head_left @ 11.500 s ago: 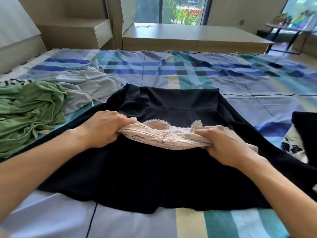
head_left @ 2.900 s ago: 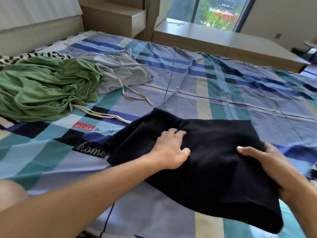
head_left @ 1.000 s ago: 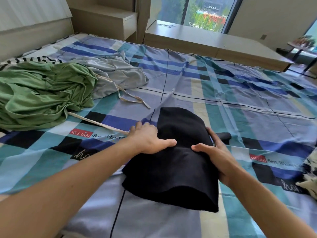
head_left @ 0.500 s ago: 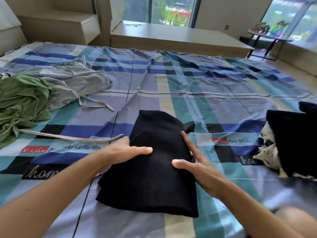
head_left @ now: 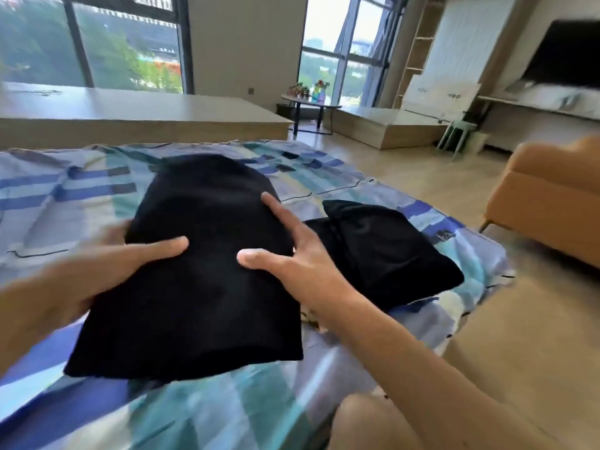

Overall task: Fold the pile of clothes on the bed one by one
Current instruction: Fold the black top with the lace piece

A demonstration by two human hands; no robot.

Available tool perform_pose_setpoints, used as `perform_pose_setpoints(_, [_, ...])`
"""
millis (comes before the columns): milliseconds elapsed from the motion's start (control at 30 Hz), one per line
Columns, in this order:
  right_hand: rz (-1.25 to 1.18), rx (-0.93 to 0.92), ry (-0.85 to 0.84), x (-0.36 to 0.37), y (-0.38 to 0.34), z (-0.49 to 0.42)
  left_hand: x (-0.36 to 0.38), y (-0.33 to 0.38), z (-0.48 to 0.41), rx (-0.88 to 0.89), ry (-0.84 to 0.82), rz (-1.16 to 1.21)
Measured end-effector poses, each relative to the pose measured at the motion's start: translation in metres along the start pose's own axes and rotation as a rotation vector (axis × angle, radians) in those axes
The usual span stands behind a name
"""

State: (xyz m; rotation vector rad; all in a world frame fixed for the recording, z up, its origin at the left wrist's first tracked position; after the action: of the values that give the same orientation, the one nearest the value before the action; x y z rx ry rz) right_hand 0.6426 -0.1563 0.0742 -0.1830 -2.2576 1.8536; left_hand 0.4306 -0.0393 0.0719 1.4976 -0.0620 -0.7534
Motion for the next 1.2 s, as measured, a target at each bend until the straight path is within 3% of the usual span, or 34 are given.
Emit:
perform_pose_setpoints(133, [-0.016,-0.12,0.325,-0.068,-0.036,0.003,0.052,0.135,-0.065,0.154,-0.134,-0.235])
perform_pose_setpoints(300, [-0.035,-0.123,0.546,-0.136,-0.037,0.003,0.138,0.24,-0.128,0.29,-0.301,-0.518])
perform_pose_setpoints(367, [-0.095,-0.056,0.593,-0.156,-0.022,0.0,0.175,0.246,-0.15,0.313,-0.309,-0.643])
perform_pose_setpoints(500, [-0.159,0.194,0.578,-0.18,0.016,0.006,0.243,0.184,-0.171,0.478,-0.146,-1.235])
perform_pose_setpoints(633, [0.165,0.298,0.497,-0.207,-0.001,0.021,0.248,0.151,-0.159,0.484,0.151,-1.097])
perform_pose_setpoints(733, [0.547,0.0,0.644,-0.225,-0.034,0.008,0.239,0.142,-0.133,0.477,0.067,-1.091])
perform_pose_setpoints(800, [0.691,-0.242,0.581,-0.225,-0.051,-0.019,0.24,0.134,-0.119,0.438,-0.051,-1.151])
perform_pose_setpoints(867, [0.836,-0.307,0.308,-0.226,-0.052,-0.052,0.246,0.133,-0.12,0.402,-0.109,-1.138])
perform_pose_setpoints(933, [1.064,-0.163,0.067,-0.236,-0.034,-0.083,0.251,0.139,-0.13,0.387,-0.14,-1.125])
perform_pose_setpoints(1000, [1.184,0.042,-0.018,-0.256,-0.01,-0.1,0.256,0.144,-0.142,0.379,-0.17,-1.161])
perform_pose_setpoints(1067, [1.07,0.151,-0.02,-0.278,0.013,-0.103,0.263,0.142,-0.151,0.364,-0.209,-1.18])
perform_pose_setpoints(1200, [0.749,0.201,0.057,-0.302,0.042,-0.099,0.285,0.134,-0.161,0.362,-0.211,-1.113])
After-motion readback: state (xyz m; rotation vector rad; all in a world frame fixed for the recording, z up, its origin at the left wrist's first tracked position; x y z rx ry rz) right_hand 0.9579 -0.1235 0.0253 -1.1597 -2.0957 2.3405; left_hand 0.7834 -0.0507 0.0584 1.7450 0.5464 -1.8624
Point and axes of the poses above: each hand's wrist, its own z-axis away from the middle knuckle, its own x-axis out of the palm, y = z × x, the point moved 1 cm from there along -z, towards the middle knuckle, and after that the axes turned 12 degrees about -z, right-handed, at the moved point
